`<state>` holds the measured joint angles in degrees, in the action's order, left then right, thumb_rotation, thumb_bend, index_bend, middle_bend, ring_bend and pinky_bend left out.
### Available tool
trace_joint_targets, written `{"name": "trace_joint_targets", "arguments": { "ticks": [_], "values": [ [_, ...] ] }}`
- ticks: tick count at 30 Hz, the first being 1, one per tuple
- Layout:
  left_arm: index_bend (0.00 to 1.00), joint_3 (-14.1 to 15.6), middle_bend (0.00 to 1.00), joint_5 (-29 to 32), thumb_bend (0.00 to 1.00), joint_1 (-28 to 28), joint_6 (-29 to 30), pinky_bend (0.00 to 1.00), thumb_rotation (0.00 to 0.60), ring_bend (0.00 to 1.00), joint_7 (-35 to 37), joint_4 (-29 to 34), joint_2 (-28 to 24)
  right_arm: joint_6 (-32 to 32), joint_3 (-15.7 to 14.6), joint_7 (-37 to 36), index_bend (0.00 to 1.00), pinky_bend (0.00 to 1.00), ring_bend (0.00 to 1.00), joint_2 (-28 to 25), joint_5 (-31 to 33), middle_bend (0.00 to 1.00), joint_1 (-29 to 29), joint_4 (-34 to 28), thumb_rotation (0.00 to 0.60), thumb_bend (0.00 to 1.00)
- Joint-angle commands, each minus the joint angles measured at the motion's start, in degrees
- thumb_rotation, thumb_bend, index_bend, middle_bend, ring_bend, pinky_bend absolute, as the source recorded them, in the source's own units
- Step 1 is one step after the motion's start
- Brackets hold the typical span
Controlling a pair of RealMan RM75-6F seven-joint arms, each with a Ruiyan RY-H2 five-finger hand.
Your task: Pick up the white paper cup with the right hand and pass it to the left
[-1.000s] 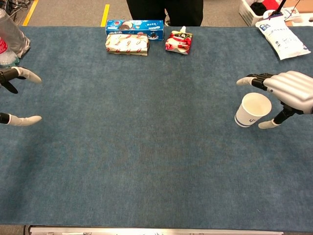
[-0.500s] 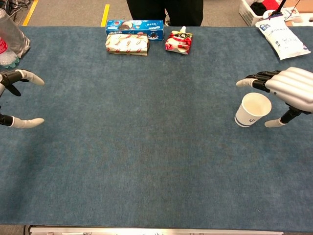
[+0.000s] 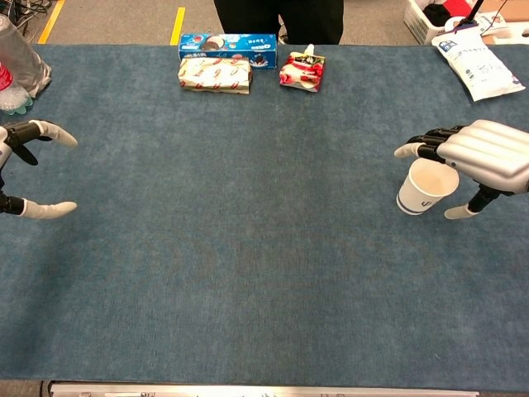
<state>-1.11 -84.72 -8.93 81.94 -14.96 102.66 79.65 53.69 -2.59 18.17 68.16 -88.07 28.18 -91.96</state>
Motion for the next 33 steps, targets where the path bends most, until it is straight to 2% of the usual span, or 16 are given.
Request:
{"name": "trace_joint_targets", "arguments": {
  "ticks": [1, 8, 25, 33],
  "values": [
    [0.33, 0.11, 0.28, 0.04, 0.0, 0.08, -0.02, 0.39, 0.6, 0.25, 0.05, -0.08, 0.04, -0.13, 0.12, 0.07, 0.2, 0.29, 0.16, -0.06, 0.3, 0.18, 0.18, -0.32, 0.6, 0.17],
    [0.33, 0.16, 0.28, 0.07, 0.0, 0.14, -0.09, 0.4, 0.6, 0.25, 0.14, -0.25, 0.23, 0.16, 0.18, 0.05, 0.27, 0.29, 0.16, -0.63, 0.76, 0.18, 0.29, -1.16, 0.6, 0.23],
    [0.33, 0.13, 0.28, 0.16, 0.0, 0.04, -0.43, 0.4, 0.6, 0.25, 0.01, -0.31, 0.54, 0.84, -0.07, 0.02, 0.44, 0.29, 0.16, -0.7, 1.42, 0.19, 0.17, -1.27, 0.6, 0.26],
    [0.33, -0.17, 0.28, -0.05, 0.0, -0.28, -0.57, 0.4, 0.6, 0.25, -0.11, -0.11, 0.59, 2.33, 0.37, -0.36, 0.46, 0.29, 0.16, -1.19, 0.94, 0.2, 0.06, -2.05, 0.6, 0.26]
  ]
}}
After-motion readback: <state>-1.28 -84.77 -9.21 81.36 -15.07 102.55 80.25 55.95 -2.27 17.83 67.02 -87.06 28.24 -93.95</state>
